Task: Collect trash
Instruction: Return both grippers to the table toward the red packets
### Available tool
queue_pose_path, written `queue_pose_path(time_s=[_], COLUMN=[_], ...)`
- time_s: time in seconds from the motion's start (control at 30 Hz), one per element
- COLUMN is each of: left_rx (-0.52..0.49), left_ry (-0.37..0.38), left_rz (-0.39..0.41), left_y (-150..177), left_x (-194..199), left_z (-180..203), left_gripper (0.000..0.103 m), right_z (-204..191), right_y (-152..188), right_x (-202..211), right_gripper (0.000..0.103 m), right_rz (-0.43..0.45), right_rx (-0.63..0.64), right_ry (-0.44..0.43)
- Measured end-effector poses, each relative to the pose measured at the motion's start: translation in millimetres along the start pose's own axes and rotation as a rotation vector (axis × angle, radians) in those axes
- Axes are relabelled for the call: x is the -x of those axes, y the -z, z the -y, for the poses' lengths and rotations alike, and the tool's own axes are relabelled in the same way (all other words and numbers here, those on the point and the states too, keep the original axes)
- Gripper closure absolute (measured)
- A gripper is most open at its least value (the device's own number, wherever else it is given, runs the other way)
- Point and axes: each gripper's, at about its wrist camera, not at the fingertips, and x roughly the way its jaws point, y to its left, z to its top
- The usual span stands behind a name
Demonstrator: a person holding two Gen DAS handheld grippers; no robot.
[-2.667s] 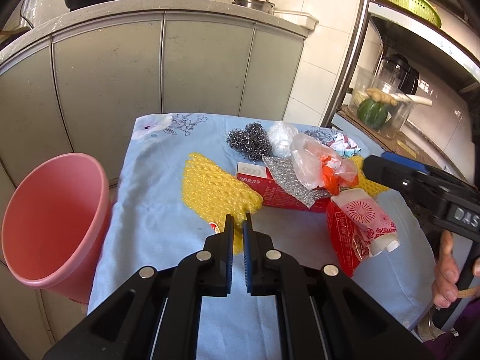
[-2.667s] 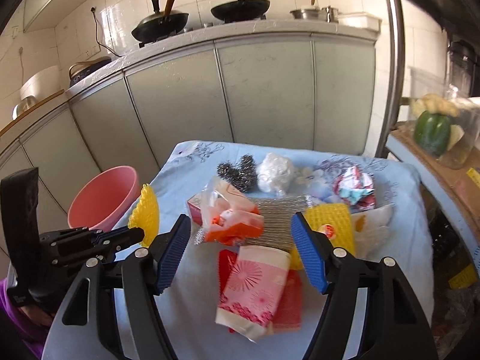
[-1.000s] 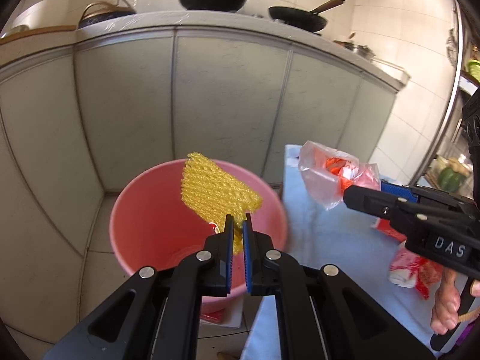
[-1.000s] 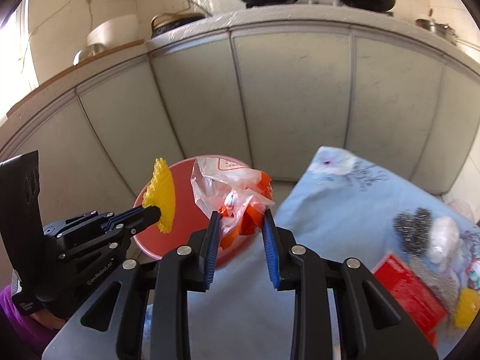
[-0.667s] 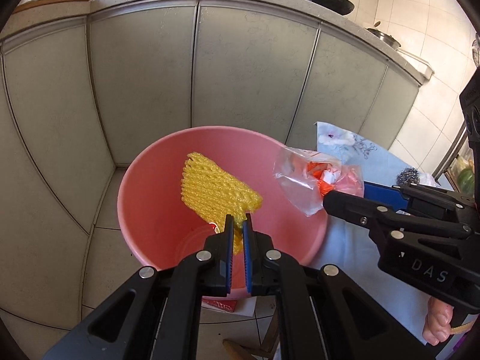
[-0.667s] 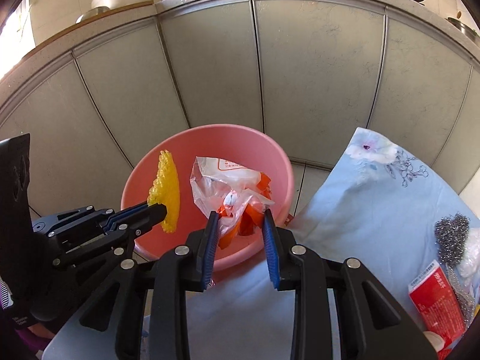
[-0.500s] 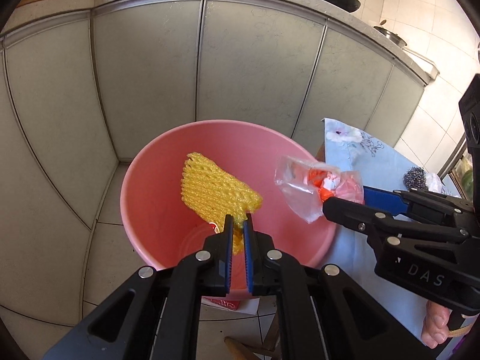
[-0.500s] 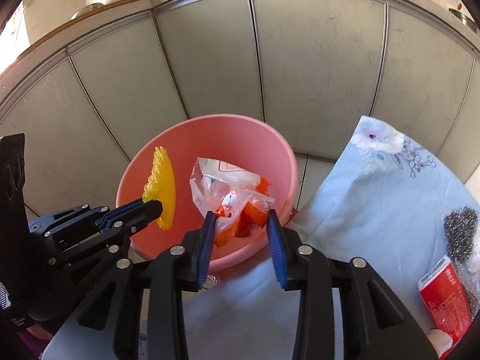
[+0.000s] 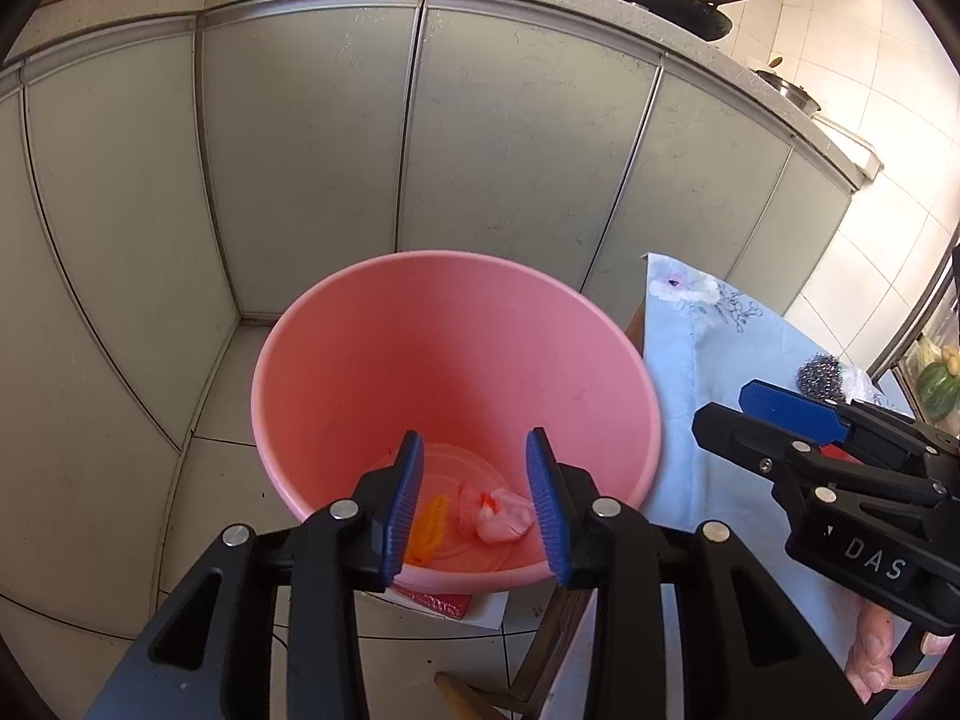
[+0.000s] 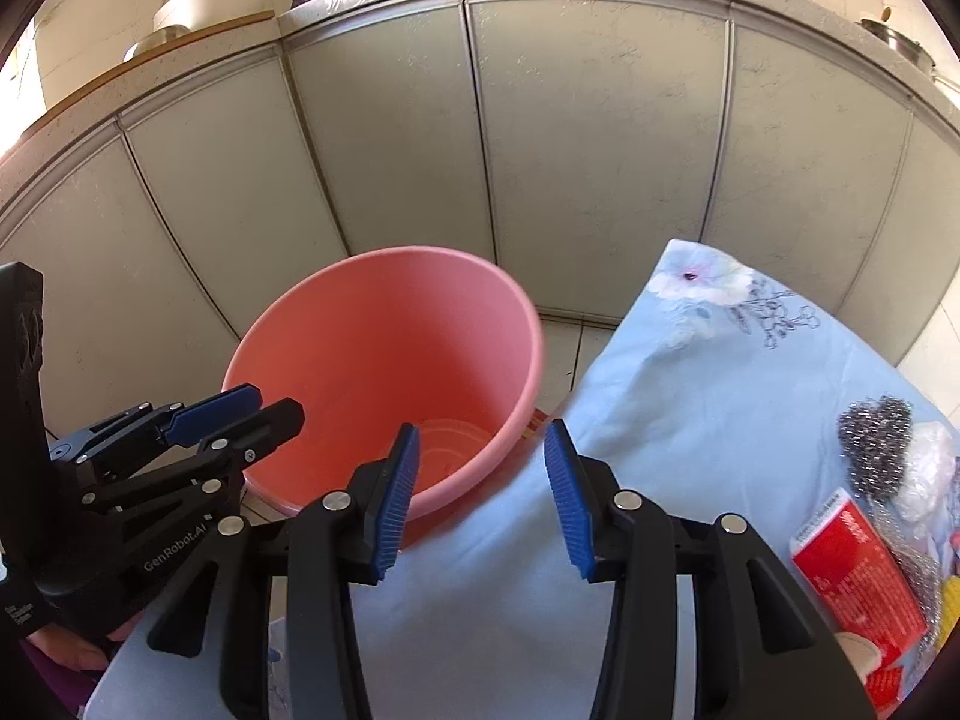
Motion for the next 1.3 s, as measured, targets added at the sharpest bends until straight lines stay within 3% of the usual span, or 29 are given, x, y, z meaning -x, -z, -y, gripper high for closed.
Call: queue_pose_path(time_s=[0.3, 0.6, 0.77, 1.0, 1.3], left_rx=[-0.044, -0.122, -0.177, -0.308, -0.451], left_ry=[0.054, 0.174, 0.271, 0.374, 0.446], left_rz=[0.038, 0.052, 0.028, 0.0, -0.071], left_y=[-3, -2, 4, 22, 47], left_x=[24, 41, 45, 51, 40], left_z=[23, 71, 105, 157, 212], left_gripper=[0.067, 0.067, 0.059, 0.059, 0.059], right_z=[23, 73, 105, 153, 179], right_y=[10, 41, 68, 109, 148], right_x=[45, 101, 137, 169, 183], right_gripper=[0.059, 0.059, 0.059, 0.058, 0.058], right_rz=[0.076, 0.125, 0.153, 0.158, 0.145], right_rx=[-0.036, -0.143, -0.215, -0.337, -0.427], right_ry=[0.077, 0.168, 0.24, 0.346, 0.358])
